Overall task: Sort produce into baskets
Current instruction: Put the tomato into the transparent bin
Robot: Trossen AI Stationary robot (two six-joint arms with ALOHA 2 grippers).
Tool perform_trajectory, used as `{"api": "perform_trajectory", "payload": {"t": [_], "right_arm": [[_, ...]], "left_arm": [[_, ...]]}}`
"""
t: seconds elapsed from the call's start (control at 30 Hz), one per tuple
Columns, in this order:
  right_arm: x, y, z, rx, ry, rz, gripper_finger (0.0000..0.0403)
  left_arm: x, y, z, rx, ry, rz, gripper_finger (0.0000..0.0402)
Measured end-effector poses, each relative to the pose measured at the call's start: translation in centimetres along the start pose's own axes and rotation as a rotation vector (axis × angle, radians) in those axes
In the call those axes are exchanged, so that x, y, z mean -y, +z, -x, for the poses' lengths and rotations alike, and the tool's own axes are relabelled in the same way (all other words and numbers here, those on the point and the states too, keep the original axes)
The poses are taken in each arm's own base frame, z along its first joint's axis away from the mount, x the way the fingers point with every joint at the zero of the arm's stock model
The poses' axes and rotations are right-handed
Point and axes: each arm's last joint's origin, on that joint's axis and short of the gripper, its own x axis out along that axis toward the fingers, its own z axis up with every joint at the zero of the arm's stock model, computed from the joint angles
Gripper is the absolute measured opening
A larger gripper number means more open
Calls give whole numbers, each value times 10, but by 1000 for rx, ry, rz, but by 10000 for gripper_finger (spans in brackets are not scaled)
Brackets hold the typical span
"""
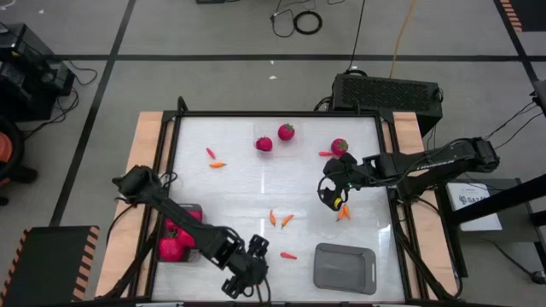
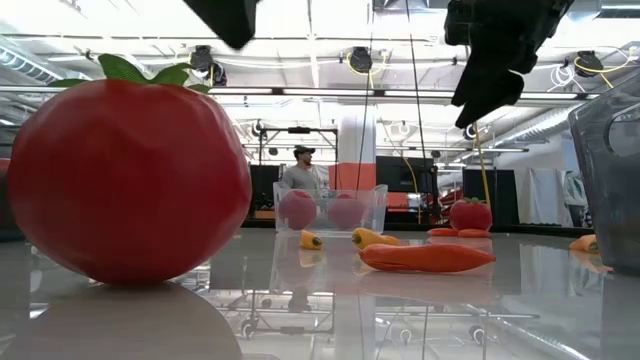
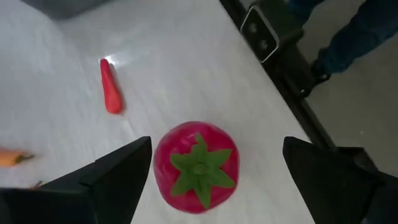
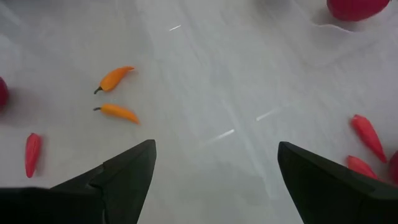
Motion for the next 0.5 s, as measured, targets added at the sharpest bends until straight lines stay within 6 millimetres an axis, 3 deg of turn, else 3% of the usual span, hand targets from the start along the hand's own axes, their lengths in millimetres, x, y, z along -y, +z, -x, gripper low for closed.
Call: {"api": "perform_trajectory", "payload": {"t": [0.5], "right_arm": [[0, -1, 0, -5, 0, 22, 329]], "left_arm": [[-7, -10, -39, -94, 7, 120, 368]]}}
